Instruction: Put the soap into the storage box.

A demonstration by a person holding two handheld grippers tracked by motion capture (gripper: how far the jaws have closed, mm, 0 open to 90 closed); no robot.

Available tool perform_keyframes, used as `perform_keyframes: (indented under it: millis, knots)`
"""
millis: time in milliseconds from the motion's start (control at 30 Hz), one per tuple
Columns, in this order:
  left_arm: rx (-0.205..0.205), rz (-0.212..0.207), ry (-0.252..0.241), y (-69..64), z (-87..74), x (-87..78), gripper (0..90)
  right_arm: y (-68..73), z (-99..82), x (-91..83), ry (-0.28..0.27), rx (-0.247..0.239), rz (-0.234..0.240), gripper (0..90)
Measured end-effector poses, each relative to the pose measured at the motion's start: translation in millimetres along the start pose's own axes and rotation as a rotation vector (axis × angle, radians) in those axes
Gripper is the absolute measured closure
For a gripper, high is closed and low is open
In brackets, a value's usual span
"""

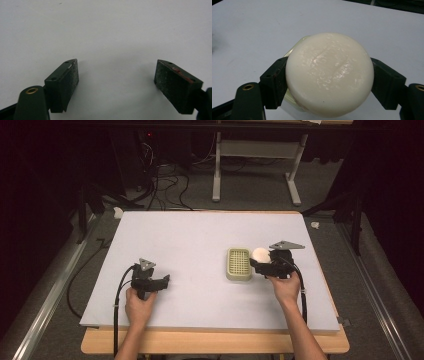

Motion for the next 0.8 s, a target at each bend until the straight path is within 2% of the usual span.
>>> perform_keyframes:
  millis: [200, 800]
  knots:
    - [0.0, 0.0, 0.0, 0.1, 0.0, 0.0, 20.1, 7.6, 3.7, 5.7, 0.009, -0.016, 0.008, 24.9]
    - [-0.001, -0.001, 0.0, 0.1, 0.0, 0.1, 20.1, 13.8, 3.2, 26.1, 0.051, -0.017, 0.017, 24.9]
Point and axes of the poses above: each handheld gripper's, and its own axes: x roughly forward along the jaws, z roughly out of its top, y roughly to its left, the point moved 3 cm from there along x, roughly forward along the jaws, and after that the axes turned 13 degrees about x, right-handed, at the moved point
